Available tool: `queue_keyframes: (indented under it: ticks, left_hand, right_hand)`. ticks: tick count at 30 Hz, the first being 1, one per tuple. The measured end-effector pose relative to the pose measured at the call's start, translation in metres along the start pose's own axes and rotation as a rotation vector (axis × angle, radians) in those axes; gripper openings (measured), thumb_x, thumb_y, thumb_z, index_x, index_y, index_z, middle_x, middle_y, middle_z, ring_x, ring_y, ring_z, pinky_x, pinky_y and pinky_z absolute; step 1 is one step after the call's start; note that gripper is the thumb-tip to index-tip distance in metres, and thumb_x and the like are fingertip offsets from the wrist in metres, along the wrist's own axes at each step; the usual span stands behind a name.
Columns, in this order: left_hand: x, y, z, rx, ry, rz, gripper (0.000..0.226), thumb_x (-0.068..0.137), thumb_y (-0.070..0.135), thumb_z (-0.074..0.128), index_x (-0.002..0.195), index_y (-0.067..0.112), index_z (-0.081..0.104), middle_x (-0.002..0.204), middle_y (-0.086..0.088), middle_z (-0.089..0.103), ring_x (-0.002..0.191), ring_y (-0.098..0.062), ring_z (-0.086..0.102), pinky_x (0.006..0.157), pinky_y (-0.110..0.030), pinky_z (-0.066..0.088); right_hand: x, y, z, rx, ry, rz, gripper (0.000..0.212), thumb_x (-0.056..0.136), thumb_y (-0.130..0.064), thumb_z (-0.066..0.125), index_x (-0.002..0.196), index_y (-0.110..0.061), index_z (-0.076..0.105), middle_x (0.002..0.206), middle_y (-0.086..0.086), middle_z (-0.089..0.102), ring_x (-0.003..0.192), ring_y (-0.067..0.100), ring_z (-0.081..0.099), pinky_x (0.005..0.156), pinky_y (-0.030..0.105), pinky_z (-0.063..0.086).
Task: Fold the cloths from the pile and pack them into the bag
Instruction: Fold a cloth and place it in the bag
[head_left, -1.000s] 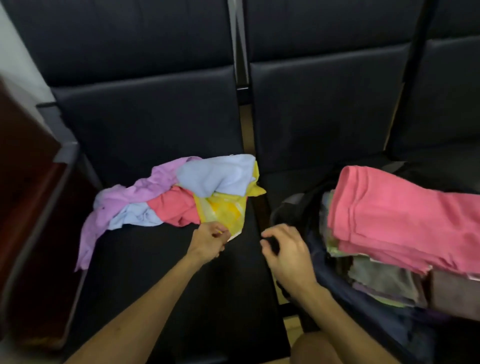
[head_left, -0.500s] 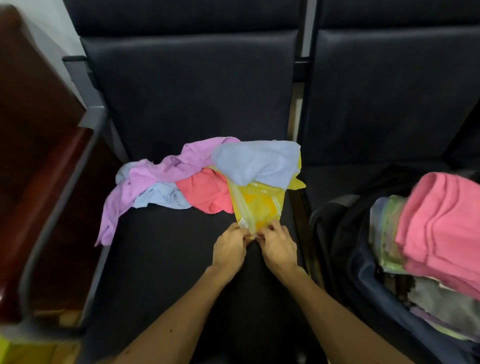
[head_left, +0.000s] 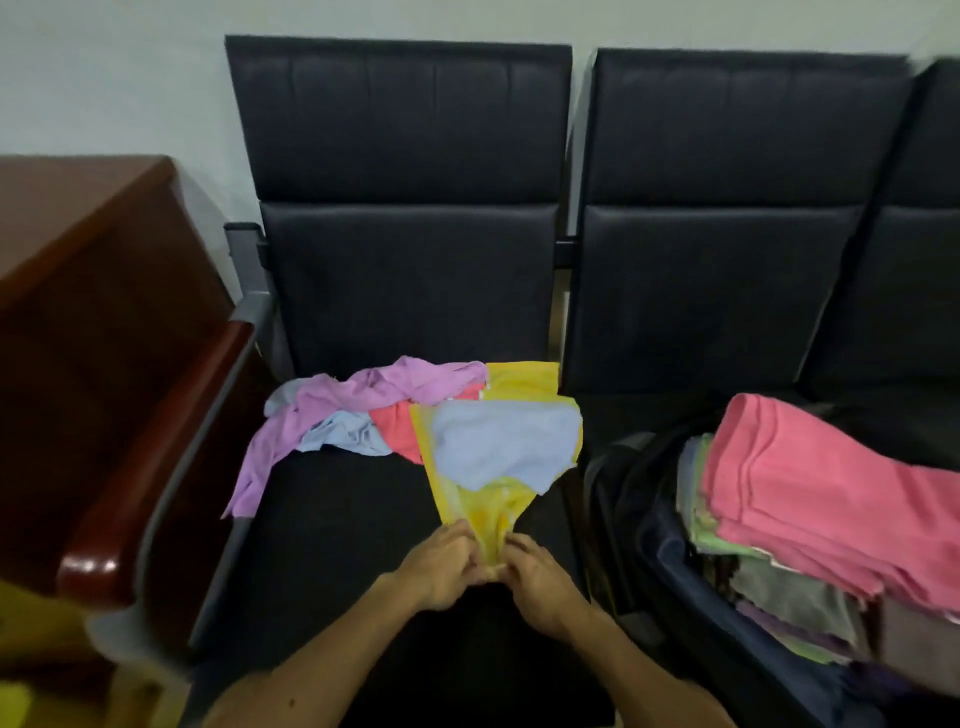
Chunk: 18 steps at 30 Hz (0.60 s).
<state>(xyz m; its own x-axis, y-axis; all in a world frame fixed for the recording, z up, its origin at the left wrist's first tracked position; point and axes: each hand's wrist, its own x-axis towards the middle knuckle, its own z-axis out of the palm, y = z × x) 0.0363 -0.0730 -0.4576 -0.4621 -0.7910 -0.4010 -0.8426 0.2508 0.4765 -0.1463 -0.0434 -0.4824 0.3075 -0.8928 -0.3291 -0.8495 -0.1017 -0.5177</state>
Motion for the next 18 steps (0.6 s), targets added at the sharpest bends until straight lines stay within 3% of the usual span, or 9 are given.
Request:
queue_keyframes:
  ticks: [3,5,7,10,13,15,18]
  left_hand:
    - [-0.023,0.02,-0.033,-0.063,0.063,0.026,0.03,0.1,0.045,0.052,0.086,0.021,0.063,0.098,0.001,0.057,0.096,-0.016,0.05,0.082,-0.032,0.042]
    - [-0.041,0.037,-0.062,-0.174,0.168,0.057,0.028,0.103,0.035,0.049,0.076,0.029,0.054,0.083,0.006,0.055,0.085,-0.015,0.051,0.069,-0.029,0.038]
    - [-0.059,0.057,-0.089,-0.237,0.288,0.084,0.03,0.104,0.027,0.045,0.074,0.029,0.048,0.077,0.008,0.051,0.077,-0.014,0.05,0.065,-0.029,0.036]
    - [-0.086,0.089,-0.129,-0.344,0.527,0.137,0.033,0.104,0.021,0.046,0.072,0.025,0.044,0.069,0.009,0.045,0.062,-0.004,0.041,0.06,-0.024,0.033]
    - [-0.11,0.112,-0.171,-0.418,0.725,0.211,0.026,0.102,0.025,0.048,0.077,0.02,0.051,0.072,0.01,0.053,0.065,0.0,0.048,0.063,-0.025,0.037]
    - [-0.125,0.125,-0.196,-0.493,0.77,0.266,0.023,0.101,0.033,0.05,0.085,0.018,0.055,0.075,0.009,0.056,0.067,-0.005,0.05,0.066,-0.029,0.041]
    - [-0.147,0.139,-0.215,-0.667,0.758,0.399,0.027,0.092,0.043,0.065,0.097,0.019,0.053,0.074,0.005,0.061,0.065,-0.01,0.055,0.059,-0.031,0.047]
  right_hand:
    - [-0.019,-0.021,-0.035,0.149,0.076,-0.013,0.022,0.104,-0.026,0.041,0.113,-0.013,0.058,0.117,0.009,0.065,0.109,0.032,0.06,0.09,0.04,0.045]
    - [-0.03,-0.04,-0.066,0.226,0.154,-0.032,0.017,0.105,-0.028,0.041,0.096,-0.023,0.054,0.093,-0.001,0.062,0.089,0.024,0.059,0.083,0.04,0.045]
    - [-0.039,-0.065,-0.099,0.288,0.237,-0.054,0.023,0.105,-0.027,0.042,0.082,-0.026,0.044,0.077,-0.009,0.051,0.074,0.016,0.052,0.075,0.041,0.045]
    - [-0.052,-0.105,-0.15,0.364,0.348,-0.111,0.022,0.104,-0.026,0.042,0.087,-0.015,0.05,0.08,-0.003,0.052,0.085,0.025,0.06,0.079,0.051,0.054]
    - [-0.066,-0.145,-0.199,0.367,0.443,-0.213,0.021,0.103,-0.027,0.043,0.091,-0.014,0.054,0.08,-0.004,0.056,0.084,0.024,0.06,0.084,0.054,0.053]
    - [-0.08,-0.172,-0.228,0.383,0.507,-0.265,0.02,0.103,-0.027,0.044,0.091,-0.017,0.056,0.079,-0.003,0.059,0.078,0.017,0.058,0.081,0.053,0.053]
    - [-0.1,-0.206,-0.261,0.392,0.619,-0.318,0.019,0.103,-0.025,0.045,0.087,-0.022,0.055,0.078,-0.002,0.061,0.073,0.014,0.057,0.075,0.048,0.052]
